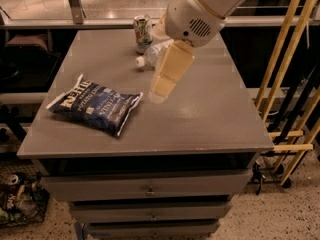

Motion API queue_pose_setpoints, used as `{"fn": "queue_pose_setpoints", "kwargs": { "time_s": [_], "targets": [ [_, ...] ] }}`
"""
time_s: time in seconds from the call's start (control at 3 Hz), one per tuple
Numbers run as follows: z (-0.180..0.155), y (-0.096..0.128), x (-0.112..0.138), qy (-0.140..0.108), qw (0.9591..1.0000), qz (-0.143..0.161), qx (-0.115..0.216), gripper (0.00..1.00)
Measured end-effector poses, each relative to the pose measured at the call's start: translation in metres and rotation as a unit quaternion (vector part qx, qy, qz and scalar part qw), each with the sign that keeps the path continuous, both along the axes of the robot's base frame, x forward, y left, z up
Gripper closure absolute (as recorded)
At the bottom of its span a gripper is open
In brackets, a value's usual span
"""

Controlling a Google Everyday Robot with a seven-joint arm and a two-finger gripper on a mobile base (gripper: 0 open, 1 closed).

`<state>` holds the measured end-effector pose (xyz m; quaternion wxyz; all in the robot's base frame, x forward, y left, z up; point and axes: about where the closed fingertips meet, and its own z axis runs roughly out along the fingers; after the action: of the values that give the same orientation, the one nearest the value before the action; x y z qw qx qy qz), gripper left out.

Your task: Pick blue chip bag

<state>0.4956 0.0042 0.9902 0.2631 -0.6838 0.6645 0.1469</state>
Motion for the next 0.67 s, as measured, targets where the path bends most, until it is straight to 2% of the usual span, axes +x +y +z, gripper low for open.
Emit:
{"fn": "queue_pose_setpoints", "kwargs": {
  "time_s": [0.33,0.67],
  "targets": [
    [-0.033,0.041,0.031,0.035,0.9985,0.042,0.008,0.00],
    [-0.055,0.076,0.047,0.058,0.9952,0.079,0.004,0.00]
  ]
}}
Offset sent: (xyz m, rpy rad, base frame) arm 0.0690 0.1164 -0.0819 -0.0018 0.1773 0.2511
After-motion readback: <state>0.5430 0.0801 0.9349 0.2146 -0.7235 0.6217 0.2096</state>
